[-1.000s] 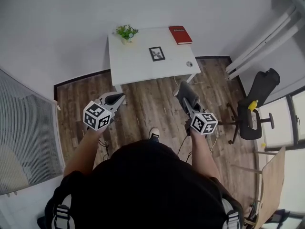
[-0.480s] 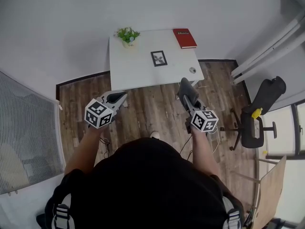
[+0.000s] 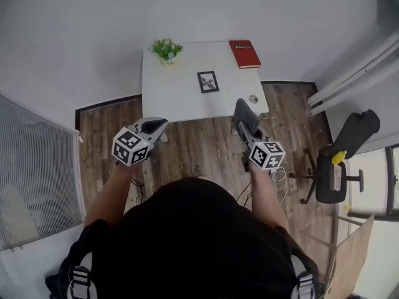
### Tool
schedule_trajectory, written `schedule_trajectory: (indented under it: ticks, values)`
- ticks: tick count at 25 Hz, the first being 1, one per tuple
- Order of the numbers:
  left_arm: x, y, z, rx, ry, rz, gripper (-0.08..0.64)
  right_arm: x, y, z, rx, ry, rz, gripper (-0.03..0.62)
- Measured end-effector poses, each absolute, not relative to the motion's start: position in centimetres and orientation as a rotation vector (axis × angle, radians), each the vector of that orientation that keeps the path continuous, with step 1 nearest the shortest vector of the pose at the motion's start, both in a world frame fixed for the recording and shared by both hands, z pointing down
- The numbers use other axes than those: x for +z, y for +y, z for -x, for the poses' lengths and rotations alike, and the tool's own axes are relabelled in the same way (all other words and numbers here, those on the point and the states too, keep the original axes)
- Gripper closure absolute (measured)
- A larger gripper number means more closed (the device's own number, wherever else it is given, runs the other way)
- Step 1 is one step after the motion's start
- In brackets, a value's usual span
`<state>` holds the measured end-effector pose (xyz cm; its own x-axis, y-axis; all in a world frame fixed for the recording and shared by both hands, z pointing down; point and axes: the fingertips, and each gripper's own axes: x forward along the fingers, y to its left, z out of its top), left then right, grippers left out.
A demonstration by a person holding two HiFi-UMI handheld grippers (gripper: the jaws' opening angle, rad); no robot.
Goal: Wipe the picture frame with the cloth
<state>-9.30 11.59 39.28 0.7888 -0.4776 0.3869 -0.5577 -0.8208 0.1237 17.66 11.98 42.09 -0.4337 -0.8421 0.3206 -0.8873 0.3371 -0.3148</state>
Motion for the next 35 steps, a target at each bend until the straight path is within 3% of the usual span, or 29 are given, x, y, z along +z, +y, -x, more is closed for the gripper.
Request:
schedule_trajectory:
  ticks: [35]
  values:
    - [42.5, 3.3, 1.5, 0.529, -0.823, -2.664, 0.548, 44.6, 0.8, -23.8, 0.689, -2.46, -1.524, 0.54]
